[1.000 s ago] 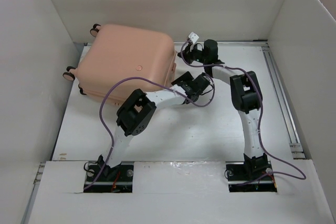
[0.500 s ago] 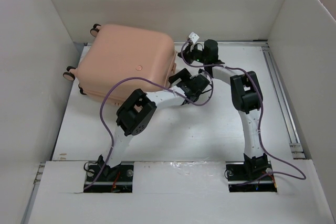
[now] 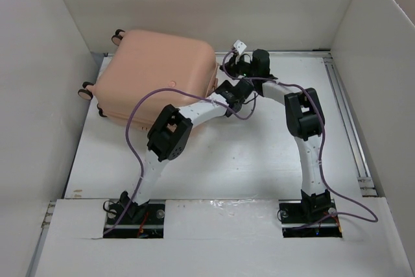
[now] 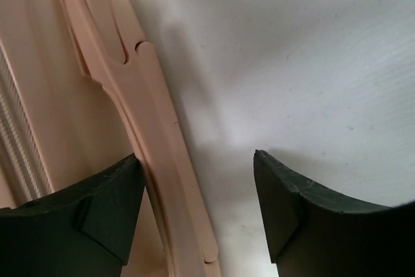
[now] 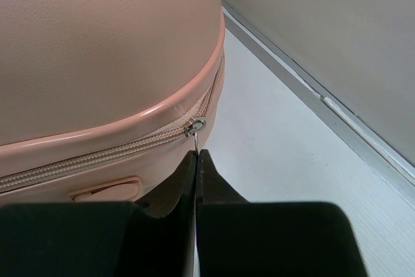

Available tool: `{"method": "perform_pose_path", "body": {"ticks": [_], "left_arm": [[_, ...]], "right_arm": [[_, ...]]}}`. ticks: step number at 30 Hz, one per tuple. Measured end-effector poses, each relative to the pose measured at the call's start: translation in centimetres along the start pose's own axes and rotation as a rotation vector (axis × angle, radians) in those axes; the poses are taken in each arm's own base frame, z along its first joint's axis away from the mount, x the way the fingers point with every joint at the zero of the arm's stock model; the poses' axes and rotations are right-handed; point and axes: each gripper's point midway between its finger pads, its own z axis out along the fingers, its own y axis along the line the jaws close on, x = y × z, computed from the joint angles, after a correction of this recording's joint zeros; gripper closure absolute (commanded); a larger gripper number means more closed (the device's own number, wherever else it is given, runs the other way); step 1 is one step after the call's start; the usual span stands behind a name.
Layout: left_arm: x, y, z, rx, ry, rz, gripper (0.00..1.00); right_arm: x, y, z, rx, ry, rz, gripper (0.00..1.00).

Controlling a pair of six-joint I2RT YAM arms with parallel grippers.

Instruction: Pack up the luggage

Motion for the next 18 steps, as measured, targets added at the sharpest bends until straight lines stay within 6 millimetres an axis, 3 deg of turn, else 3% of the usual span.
{"method": "perform_pose_path", "body": {"ticks": [4, 6, 7, 8, 9, 14, 18], "left_arm": [[-0.4, -0.3, 0.7, 0.049, 0.045, -0.005, 0.36], [-0.4, -0.5, 0.8, 0.063, 0.058, 0.014, 0.55], [-0.2, -0.3, 0.9, 0.063, 0.063, 0.032, 0.68], [-0.1, 0.1, 0.9, 0.054, 0.063, 0.055, 0.92], [0.0, 0.6, 1.0, 0.043, 0.061, 0.065, 1.00], [0.6, 0.4, 0.9, 0.089, -0.019, 0.052, 1.00], [2.0, -0.3, -0.7, 0.196, -0.115, 0.125, 1.00]], "right_arm": [[0.1, -0.2, -0.2, 0.008, 0.000, 0.004, 1.00], [0.1, -0.4, -0.3, 0.011, -0.002, 0.007, 1.00], [0.1, -0.5, -0.4, 0.011, -0.002, 0.010, 1.00], [0.2, -0.5, -0.4, 0.012, -0.002, 0.013, 1.00], [0.2, -0.6, -0.5, 0.013, -0.001, 0.015, 1.00], [0.1, -0.4, -0.8, 0.018, 0.003, 0.022, 1.00], [0.2, 0.7, -2.1, 0.010, 0.020, 0.037, 1.00]]}}
